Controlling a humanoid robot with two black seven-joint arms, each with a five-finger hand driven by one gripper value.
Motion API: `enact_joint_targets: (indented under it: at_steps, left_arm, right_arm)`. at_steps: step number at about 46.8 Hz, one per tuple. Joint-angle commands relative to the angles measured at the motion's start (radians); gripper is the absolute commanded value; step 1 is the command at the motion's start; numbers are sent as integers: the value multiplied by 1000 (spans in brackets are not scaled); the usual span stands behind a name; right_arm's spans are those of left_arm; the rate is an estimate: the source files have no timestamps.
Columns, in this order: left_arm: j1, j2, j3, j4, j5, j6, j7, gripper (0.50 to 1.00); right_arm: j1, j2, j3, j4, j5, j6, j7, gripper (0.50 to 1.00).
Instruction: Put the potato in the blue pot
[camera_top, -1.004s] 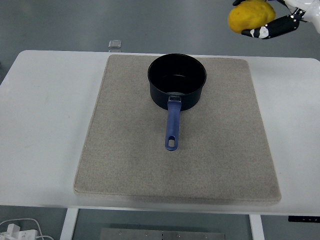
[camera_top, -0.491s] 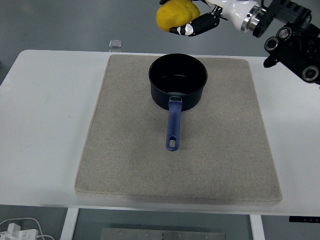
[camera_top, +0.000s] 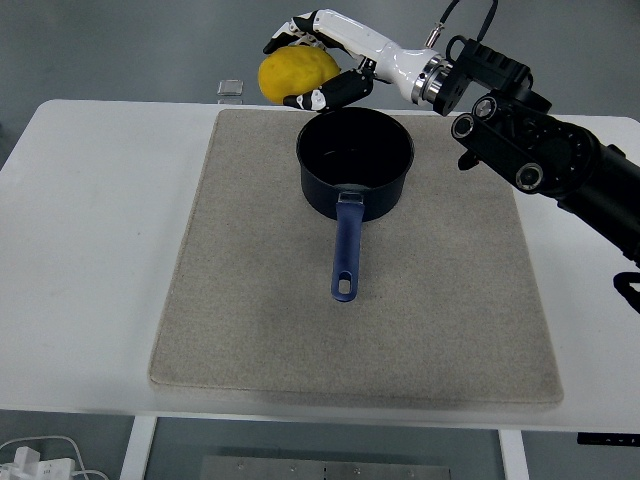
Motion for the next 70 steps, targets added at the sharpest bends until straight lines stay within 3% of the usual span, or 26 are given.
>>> enact_joint_targets:
  at_steps: [1,14,24,70]
  left_arm:
    - [0,0,0,-3,0,0,0,999]
    - [0,0,0,-1,0,0,0,999]
    - [0,0,0,-1,1,0,0,999]
    - [12,0,2,-4,1,0,0,999]
  right_arm:
    - [-11,6,0,-20,0,-22,2,500]
    - [-79,4,-9,-33,-8,-42,21,500]
    - [-121,6,-92,-34,-8,-116,44,500]
    - [-164,7,-115,-97,-6,-177,42,500]
